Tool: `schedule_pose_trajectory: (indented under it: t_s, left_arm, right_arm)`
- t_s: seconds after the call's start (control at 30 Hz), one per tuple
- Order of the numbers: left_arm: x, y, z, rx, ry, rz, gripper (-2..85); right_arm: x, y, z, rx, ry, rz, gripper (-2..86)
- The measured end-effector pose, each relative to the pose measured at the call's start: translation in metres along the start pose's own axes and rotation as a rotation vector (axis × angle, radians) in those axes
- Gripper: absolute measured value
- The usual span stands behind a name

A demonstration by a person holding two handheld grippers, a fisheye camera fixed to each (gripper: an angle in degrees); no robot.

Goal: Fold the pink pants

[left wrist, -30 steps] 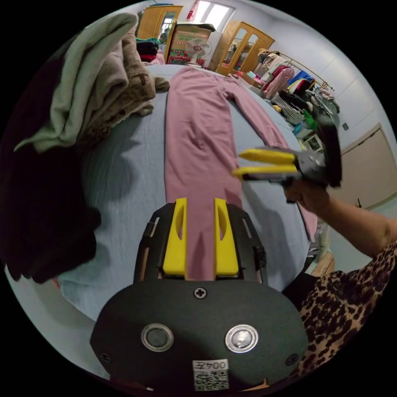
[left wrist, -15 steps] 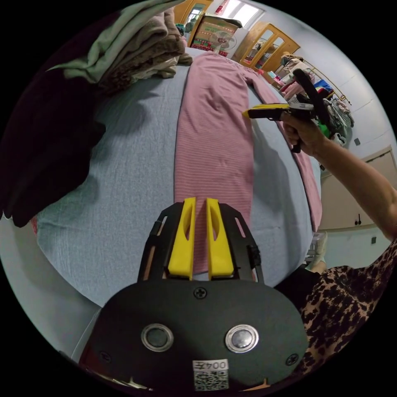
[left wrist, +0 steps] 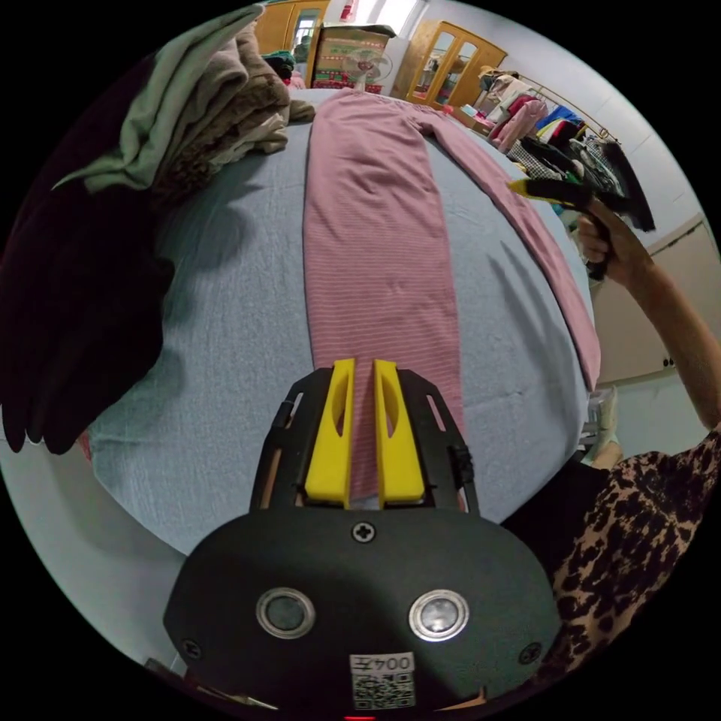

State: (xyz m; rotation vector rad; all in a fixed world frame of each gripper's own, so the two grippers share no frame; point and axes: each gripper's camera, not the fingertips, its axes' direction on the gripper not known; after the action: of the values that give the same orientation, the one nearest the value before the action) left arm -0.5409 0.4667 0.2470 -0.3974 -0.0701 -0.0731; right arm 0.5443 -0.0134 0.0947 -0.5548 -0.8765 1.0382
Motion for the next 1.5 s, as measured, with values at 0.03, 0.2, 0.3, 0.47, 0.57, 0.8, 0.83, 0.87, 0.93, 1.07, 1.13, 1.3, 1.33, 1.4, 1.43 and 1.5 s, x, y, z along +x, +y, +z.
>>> schedule_pose_trajectory:
  t_s: [0.03, 0.2, 0.3, 0.47, 0.57, 0.8, 0.83, 0.87, 0.93, 1.07, 1.13, 1.3, 1.33, 1.4, 1.43, 1.5]
  left_arm:
    - [0.003, -0.002, 0.004, -0.003, 0.005, 0.003, 1.6]
    - [0.010, -0.008, 0.019, -0.009, 0.050, 0.023, 1.2]
    - [0.016, -0.014, 0.029, -0.033, 0.061, 0.018, 1.0]
    - [0.055, -0.027, 0.024, 0.030, 0.057, -0.031, 0.6]
    - [0.102, -0.031, 0.025, 0.087, 0.071, -0.066, 0.6]
    - [0.235, -0.069, 0.081, 0.108, 0.142, -0.117, 0.7]
    - [0.256, -0.082, 0.093, 0.109, 0.145, -0.112, 0.7]
    - [0.275, -0.097, 0.104, 0.105, 0.137, -0.108, 0.6]
    - [0.298, -0.119, 0.119, 0.094, 0.137, -0.098, 0.6]
    - [0.341, -0.165, 0.148, 0.063, 0.094, -0.046, 0.4]
    - [0.353, -0.180, 0.160, 0.043, 0.067, -0.023, 0.4]
    - [0.372, -0.207, 0.191, 0.021, 0.065, -0.011, 0.3]
    - [0.375, -0.212, 0.199, 0.012, 0.067, -0.008, 0.3]
    - [0.377, -0.217, 0.212, -0.015, 0.072, -0.006, 0.3]
    - [0.379, -0.219, 0.220, -0.028, 0.065, -0.007, 0.3]
    - [0.380, -0.220, 0.230, -0.044, 0.056, -0.015, 0.2]
  right_arm:
    - [0.017, 0.022, -0.016, 0.002, -0.009, 0.053, 8.8]
    - [0.073, 0.106, -0.061, -0.017, 0.036, 0.248, 5.7]
    - [0.099, 0.133, -0.074, -0.025, 0.061, 0.305, 4.6]
    - [0.136, 0.135, -0.077, -0.084, 0.068, 0.178, 4.0]
    - [0.155, 0.127, -0.072, -0.156, 0.023, 0.052, 4.4]
    - [0.189, 0.122, -0.068, -0.271, 0.031, -0.201, 4.9]
    - [0.192, 0.123, -0.067, -0.290, 0.035, -0.240, 5.0]
    - [0.194, 0.125, -0.068, -0.300, 0.039, -0.271, 5.0]
    - [0.197, 0.126, -0.072, -0.283, 0.072, -0.313, 5.1]
    - [0.208, 0.130, -0.083, -0.233, 0.102, -0.333, 5.9]
    - [0.215, 0.125, -0.089, -0.272, 0.064, -0.339, 5.0]
    - [0.272, 0.095, -0.118, -0.228, -0.189, -0.088, 4.7]
    - [0.286, 0.086, -0.121, -0.219, -0.209, -0.016, 4.8]
    - [0.304, 0.075, -0.123, -0.215, -0.275, 0.087, 5.0]
    - [0.313, 0.069, -0.124, -0.211, -0.303, 0.147, 5.1]
    - [0.322, 0.063, -0.124, -0.206, -0.321, 0.210, 5.1]
